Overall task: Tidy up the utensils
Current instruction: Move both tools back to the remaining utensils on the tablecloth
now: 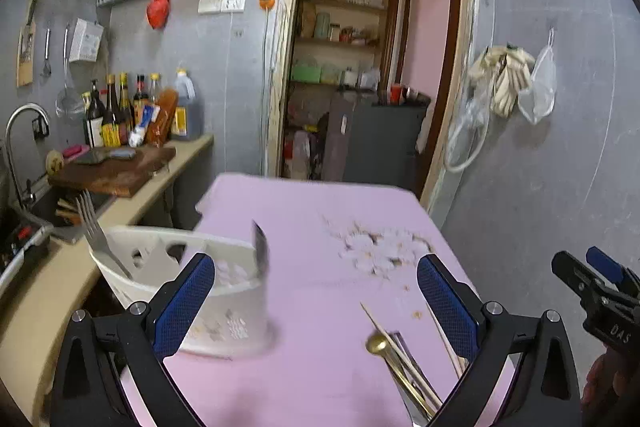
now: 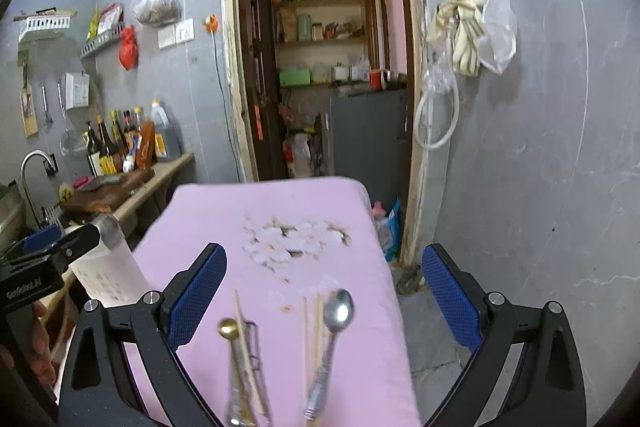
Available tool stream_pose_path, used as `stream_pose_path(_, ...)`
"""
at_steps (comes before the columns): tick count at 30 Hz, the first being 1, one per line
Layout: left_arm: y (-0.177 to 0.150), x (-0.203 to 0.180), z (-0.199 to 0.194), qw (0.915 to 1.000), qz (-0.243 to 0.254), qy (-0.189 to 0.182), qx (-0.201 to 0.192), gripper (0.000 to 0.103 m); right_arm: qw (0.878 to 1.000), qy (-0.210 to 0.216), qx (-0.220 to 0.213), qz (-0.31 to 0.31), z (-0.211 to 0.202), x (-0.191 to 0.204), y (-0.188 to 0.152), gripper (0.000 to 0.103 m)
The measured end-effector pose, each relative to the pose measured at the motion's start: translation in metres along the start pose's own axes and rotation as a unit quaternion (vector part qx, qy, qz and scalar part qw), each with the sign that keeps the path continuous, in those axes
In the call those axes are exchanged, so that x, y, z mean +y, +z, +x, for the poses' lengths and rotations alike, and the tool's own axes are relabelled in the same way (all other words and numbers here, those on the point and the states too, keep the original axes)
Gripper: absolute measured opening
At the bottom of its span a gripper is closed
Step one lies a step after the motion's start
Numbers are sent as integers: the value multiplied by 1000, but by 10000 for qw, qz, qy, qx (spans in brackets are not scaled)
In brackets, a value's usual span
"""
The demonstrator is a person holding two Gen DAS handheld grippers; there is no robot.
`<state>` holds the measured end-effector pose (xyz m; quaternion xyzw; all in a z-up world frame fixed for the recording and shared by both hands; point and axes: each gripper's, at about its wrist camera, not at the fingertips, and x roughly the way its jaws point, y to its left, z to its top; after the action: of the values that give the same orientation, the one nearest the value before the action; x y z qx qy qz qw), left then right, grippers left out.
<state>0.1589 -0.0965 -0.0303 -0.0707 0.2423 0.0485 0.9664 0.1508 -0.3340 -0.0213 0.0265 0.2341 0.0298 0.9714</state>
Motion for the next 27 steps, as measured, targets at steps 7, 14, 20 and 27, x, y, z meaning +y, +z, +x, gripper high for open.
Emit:
stream_pose_path(7,-30,-25,33,9980,-89,110,624,102,9983,303,486,-48,44,-34,-30,96)
stream_pose_path(14,-54,-33,72,9915,-552,68,1176,102,9923,716,1003,81,90,-54,-60,96)
stream_pose_path(20,-66,-39,107,9872,-498,-24,1517,101,9870,1057,1206,52,124,-60,-73,95)
stream_pose_path(27,-79,-46,141,9772,-414,-293,2061,78,9792,1433,1439,-9,160,-55,-82,72)
